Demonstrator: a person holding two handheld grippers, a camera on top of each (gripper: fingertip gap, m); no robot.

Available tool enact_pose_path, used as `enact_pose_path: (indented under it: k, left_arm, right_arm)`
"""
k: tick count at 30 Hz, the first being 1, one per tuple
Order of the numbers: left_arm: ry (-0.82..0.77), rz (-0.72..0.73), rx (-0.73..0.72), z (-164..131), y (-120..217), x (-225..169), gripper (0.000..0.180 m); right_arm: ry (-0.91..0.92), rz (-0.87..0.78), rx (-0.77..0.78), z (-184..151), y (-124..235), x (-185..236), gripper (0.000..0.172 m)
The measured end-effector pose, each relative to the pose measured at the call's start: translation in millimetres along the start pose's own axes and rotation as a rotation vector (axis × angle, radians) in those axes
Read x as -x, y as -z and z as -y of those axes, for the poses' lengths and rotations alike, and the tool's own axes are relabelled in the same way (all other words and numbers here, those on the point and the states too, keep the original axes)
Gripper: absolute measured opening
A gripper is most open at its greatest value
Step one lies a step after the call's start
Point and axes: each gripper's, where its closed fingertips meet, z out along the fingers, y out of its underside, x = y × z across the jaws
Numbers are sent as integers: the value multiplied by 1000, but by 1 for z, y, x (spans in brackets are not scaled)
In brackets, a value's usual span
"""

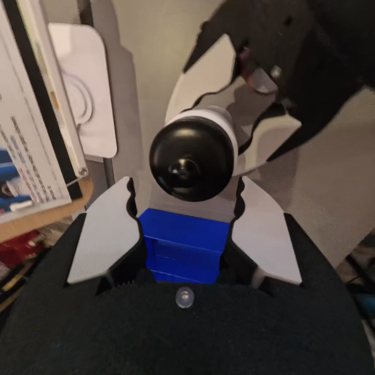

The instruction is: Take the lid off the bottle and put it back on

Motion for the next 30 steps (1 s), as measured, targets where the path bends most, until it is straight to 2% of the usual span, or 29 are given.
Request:
enact_pose_path:
  k: [3, 5, 6, 9, 13, 17, 20, 22, 24, 27, 28, 30]
  left_arm:
    - [-37, -45, 6, 1, -5, 0, 91]
    - [-15, -107, -9, 5, -4, -1, 86]
    - [1, -156, -17, 6, -2, -5, 75]
    - [71, -204, -31, 7, 0, -7, 74]
    - [289, -193, -47, 13, 0, -7, 74]
    - [646, -159, -60, 15, 0, -8, 73]
    - [696, -141, -74, 15, 1, -10, 73]
    - [625, -176, -58, 12, 3, -14, 74]
    - [458, -199, -26, 7, 5, -14, 84]
    - [100, -59, -37, 1, 6, 6, 94]
    - [-8, -64, -50, 1, 7, 5, 92]
    - [-90, -109, -95, 10, 8, 2, 85]
  right_arm:
    - [3, 1, 1, 0, 0, 0, 85]
    - [3, 0, 0, 0, 0, 0, 85]
    - [1, 0, -1, 0, 0, 0, 85]
    - [4, 1, 5, 0, 0, 0, 85]
    - [-14, -8, 2, 0, 1, -2, 85]
    - [-25, -21, -2, 0, -1, -4, 85]
    - [-14, -22, 8, 0, 0, -2, 85]
    - [-7, -13, 9, 0, 0, -1, 85]
    - [1, -7, 15, -1, 0, 0, 85]
    - [3, 1, 18, -1, 0, 0, 85]
    - [4, 2, 17, -1, 0, 0, 85]
    - [5, 2, 17, -1, 0, 1, 85]
